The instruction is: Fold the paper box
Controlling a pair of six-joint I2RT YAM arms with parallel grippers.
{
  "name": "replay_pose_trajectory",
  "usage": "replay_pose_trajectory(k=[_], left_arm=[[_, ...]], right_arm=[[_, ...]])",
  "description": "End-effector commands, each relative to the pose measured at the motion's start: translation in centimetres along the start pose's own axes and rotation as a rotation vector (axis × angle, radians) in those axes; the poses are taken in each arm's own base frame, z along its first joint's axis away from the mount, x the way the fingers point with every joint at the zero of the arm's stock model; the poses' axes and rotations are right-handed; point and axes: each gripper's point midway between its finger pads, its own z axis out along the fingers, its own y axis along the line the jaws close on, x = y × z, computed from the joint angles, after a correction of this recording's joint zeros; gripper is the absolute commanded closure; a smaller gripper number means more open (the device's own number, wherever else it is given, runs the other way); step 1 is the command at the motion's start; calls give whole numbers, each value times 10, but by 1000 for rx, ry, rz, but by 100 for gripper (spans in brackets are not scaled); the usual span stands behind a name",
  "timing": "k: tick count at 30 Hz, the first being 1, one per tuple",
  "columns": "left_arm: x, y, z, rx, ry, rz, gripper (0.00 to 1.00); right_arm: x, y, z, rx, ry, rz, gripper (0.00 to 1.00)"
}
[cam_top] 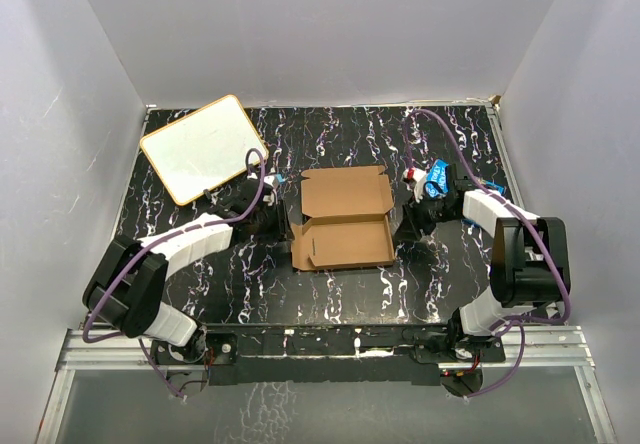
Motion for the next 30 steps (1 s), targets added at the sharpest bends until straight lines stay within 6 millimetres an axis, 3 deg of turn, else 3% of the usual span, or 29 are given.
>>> replay_pose_trajectory(k=[1, 8, 18, 30], left_arm=[[-11, -18, -6, 75, -38, -32, 64], [-8, -18, 3, 76, -22, -55, 65], [0, -13, 12, 60, 8, -63, 68], [-6, -27, 13, 125, 5, -76, 94]], right_arm=[[-45, 20, -8, -110, -182, -20, 52], [-37, 2, 5, -38, -171, 166, 53], [-26, -4, 15, -20, -129, 231, 56], [-18, -7, 23, -10, -97, 263, 59]])
